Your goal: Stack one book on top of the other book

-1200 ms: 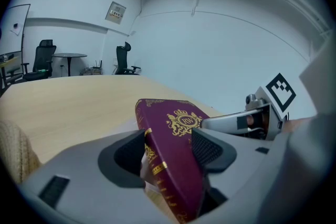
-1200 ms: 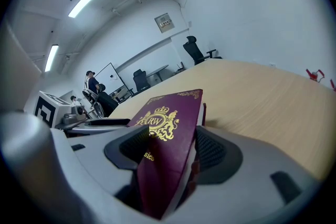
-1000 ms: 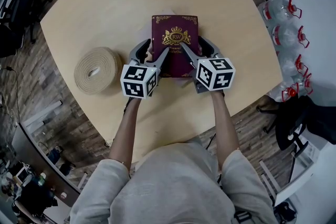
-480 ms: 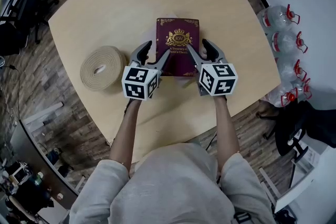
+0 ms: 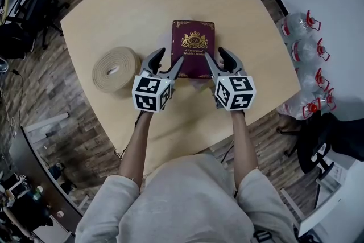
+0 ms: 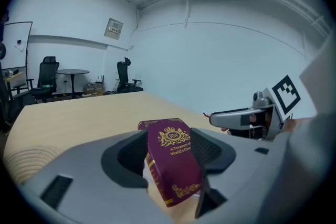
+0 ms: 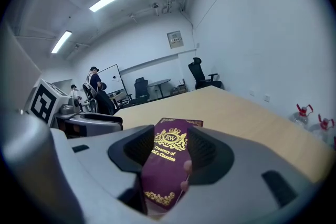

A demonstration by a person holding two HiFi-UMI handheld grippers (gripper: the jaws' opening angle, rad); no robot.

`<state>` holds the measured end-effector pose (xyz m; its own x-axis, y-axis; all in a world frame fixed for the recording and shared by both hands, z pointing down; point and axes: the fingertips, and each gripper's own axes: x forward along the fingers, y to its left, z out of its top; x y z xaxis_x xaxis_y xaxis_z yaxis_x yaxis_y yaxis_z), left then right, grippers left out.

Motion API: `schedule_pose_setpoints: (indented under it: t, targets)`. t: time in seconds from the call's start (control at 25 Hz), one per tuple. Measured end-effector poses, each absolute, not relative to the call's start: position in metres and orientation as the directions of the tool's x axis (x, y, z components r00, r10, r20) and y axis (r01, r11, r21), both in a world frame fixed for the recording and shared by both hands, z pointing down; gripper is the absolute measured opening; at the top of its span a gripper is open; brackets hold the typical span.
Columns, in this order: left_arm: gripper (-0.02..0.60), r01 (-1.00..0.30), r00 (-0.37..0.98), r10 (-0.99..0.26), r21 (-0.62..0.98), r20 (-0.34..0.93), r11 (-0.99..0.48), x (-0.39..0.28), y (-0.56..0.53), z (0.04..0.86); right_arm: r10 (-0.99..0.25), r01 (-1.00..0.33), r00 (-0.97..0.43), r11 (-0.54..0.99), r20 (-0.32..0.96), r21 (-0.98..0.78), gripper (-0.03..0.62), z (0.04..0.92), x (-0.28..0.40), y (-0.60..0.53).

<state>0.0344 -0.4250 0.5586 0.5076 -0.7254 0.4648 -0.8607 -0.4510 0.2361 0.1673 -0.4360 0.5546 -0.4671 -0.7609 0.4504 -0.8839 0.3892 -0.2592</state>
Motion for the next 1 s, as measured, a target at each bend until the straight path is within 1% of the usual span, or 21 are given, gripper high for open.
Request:
schedule_pose_setpoints:
  t: [0.2, 0.32, 0.52, 0.72, 0.8, 1.0]
  targets:
    - [0.248, -0.867, 0.497, -0.743, 0.227, 0.449, -0.443, 0.030, -0.410, 0.546, -0.771, -0.884, -0.467, 0.408, 0.432, -0.227, 0.174, 0.540, 0.166, -0.419]
    - [0.219, -0.872, 0.489, -0.755, 0.217, 0.436, -0.440, 0.027, -0.401, 0.538, -0.777, -0.885, -0.466, 0.415, 0.423, -0.212, 0.154, 0.533, 0.166, -0.410]
    - [0.134, -0.886, 0.462, -0.784, 0.186, 0.415, -0.424, 0.016, -0.387, 0.522, -0.805, -0.902, -0.432, 0.389, 0.407, -0.187, 0.084, 0.520, 0.171, -0.398]
    - [0.026, -0.899, 0.437, -0.811, 0.168, 0.390, -0.404, 0.005, -0.374, 0.507, -0.825, -0.913, -0.409, 0.374, 0.391, -0.164, 0.029, 0.506, 0.177, -0.385]
    - [0.011, -0.901, 0.434, -0.815, 0.165, 0.383, -0.402, 0.003, -0.367, 0.502, -0.829, -0.914, -0.406, 0.374, 0.385, -0.158, 0.006, 0.502, 0.178, -0.378]
    - [0.011, -0.898, 0.439, -0.818, 0.164, 0.371, -0.408, 0.000, -0.350, 0.494, -0.830, -0.909, -0.416, 0.386, 0.373, -0.156, 0.005, 0.492, 0.179, -0.360]
